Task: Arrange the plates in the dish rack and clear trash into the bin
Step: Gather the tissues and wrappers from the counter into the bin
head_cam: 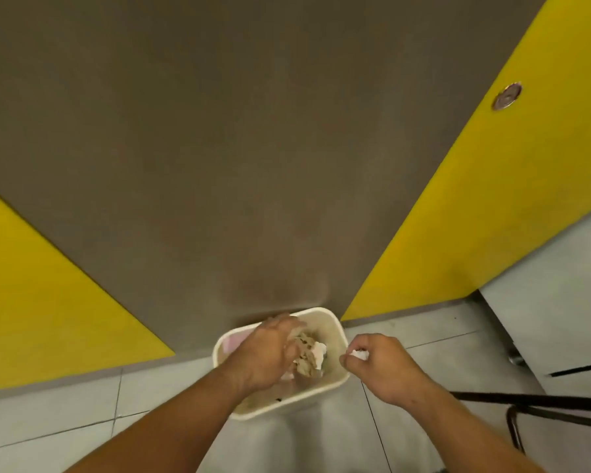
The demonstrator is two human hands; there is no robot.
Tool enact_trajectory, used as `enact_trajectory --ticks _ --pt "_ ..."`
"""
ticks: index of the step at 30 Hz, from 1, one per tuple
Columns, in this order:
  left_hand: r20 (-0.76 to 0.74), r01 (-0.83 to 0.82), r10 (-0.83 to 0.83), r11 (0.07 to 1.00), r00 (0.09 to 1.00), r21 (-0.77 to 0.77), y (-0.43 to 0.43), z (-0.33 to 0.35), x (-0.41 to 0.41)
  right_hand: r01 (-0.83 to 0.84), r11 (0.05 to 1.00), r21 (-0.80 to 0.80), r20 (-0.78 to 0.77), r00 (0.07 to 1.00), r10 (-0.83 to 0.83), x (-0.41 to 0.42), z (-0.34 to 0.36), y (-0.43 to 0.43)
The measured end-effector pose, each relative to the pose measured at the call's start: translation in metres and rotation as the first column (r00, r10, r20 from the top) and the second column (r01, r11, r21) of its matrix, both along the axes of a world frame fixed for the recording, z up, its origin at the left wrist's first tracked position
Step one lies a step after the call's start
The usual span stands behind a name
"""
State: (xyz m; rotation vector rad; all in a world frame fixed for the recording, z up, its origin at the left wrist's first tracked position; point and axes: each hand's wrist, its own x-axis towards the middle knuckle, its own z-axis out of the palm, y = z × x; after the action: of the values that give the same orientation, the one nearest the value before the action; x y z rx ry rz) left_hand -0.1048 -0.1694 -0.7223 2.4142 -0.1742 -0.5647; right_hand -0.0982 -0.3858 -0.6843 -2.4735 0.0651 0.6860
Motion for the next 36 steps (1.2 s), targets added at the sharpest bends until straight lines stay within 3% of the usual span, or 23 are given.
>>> enact_trajectory --ticks 3,11,15,19,22,26,36 --pt "0.113 -0.034 0.024 0.995 0.993 0.094 0.016 -0.010 0.003 -0.059 0.998 0.000 -0.004 0.998 0.059 0.008 -0.033 0.017" --pt "0.158 -0.055 0.032 0.988 0.987 0.146 0.049 0.006 -0.015 -0.315 0.949 0.023 0.063 0.948 0.313 0.025 -0.079 0.075" --pt "0.151 -0.060 0.034 0.983 0.988 0.173 0.062 0.018 -0.018 -0.293 0.956 0.027 0.054 0.955 0.291 0.026 -0.065 0.064" --pt "0.126 -0.049 0.028 0.984 0.992 0.170 0.070 0.076 -0.021 -0.287 0.956 -0.054 0.065 0.955 0.290 0.018 -0.004 0.052" --pt "0.131 -0.035 0.016 0.989 0.991 0.142 0.071 0.144 -0.025 -0.317 0.948 -0.018 0.080 0.945 0.317 0.007 0.058 0.058" --pt "0.154 -0.033 0.012 0.991 0.988 0.131 0.074 0.243 -0.038 -0.341 0.939 0.042 0.154 0.931 0.331 -0.004 0.160 0.077" --pt "0.259 -0.070 0.040 0.991 0.965 0.111 0.095 0.474 -0.076 -0.403 0.915 0.000 0.261 0.883 0.389 -0.024 0.406 0.094"
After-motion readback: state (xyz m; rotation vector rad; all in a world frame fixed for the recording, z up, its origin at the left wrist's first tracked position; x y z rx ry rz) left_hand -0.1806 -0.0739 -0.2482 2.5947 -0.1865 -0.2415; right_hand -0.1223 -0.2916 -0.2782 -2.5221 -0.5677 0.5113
